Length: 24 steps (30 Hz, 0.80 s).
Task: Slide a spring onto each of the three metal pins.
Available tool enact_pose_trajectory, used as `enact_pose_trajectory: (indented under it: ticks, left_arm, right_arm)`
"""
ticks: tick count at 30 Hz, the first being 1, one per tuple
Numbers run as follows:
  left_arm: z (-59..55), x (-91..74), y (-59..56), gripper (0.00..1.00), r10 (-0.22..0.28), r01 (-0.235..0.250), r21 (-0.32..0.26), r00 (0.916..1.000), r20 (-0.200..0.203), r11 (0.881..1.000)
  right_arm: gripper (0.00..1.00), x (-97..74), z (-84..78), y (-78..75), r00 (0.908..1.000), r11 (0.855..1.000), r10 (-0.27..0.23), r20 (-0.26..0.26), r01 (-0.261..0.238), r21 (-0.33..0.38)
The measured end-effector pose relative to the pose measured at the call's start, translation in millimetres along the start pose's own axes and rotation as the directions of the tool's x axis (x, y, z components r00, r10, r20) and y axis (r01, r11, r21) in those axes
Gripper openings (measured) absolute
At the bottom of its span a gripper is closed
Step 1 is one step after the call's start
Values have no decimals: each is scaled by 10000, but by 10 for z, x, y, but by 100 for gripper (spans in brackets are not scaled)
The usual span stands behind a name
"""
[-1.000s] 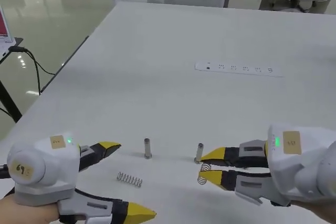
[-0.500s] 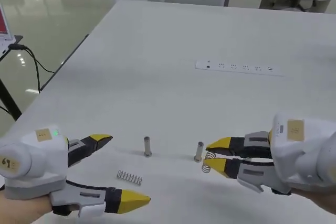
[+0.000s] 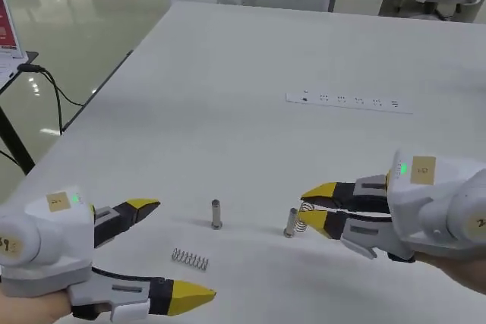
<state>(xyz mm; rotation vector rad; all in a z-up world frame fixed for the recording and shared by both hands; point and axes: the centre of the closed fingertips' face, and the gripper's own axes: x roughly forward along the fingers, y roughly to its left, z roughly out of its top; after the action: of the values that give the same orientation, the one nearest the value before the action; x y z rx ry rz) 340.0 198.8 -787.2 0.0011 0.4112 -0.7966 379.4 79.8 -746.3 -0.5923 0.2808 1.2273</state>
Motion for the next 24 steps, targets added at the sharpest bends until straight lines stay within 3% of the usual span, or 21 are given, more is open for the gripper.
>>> enact_pose_trajectory:
  ticks: [10,24]
  left_arm:
    - [19,-16,-9,97,79,-79,-95,10000,4,9999]
    - [5,-63,-7,97,211,-212,-155,9998,-24,9997]
  right_arm:
    - [8,43,-20,-252,9987,9965,-513,42,509,656]
    - [8,107,-38,-284,9986,9932,-533,61,524,1036]
